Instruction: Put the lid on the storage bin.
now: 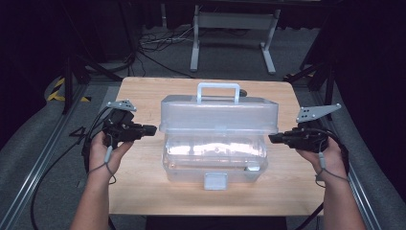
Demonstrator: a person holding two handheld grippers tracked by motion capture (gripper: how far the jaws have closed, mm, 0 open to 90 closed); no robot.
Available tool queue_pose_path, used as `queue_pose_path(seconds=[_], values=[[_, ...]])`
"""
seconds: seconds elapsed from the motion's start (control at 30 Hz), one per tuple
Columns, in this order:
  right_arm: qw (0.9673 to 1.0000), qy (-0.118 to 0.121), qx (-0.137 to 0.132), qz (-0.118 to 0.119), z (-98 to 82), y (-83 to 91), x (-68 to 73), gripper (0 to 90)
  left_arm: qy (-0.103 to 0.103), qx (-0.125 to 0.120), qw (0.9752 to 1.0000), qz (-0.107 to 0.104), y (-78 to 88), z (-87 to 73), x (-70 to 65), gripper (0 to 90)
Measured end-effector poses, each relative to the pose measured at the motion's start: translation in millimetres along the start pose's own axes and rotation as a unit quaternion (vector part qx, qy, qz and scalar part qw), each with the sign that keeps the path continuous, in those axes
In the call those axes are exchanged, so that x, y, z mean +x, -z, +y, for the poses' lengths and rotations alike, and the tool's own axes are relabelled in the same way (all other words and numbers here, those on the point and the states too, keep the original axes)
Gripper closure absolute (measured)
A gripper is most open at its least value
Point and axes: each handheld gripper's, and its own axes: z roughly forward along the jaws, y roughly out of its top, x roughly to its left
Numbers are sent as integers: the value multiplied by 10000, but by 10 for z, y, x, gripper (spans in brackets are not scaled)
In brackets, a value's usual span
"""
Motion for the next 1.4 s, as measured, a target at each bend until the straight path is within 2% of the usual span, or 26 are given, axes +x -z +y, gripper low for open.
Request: queue_pose_path(seconds=[0.13, 0.23, 0.7, 1.4], values=[[9999, -47, 97, -5, -9, -11, -14, 899, -37, -8, 10000, 59, -1, -2, 11, 849], [9998, -59, 173, -6, -10, -17, -17, 899, 9, -5, 10000, 96, -2, -8, 14, 842], [9987, -44, 490, 135, -24, -42, -19, 898, 71, 8, 9999, 131, -8, -29, 67, 825], [9945, 57, 1010, 271, -43, -102, 10, 898, 188, 58, 9997, 152, -38, -52, 115, 798]])
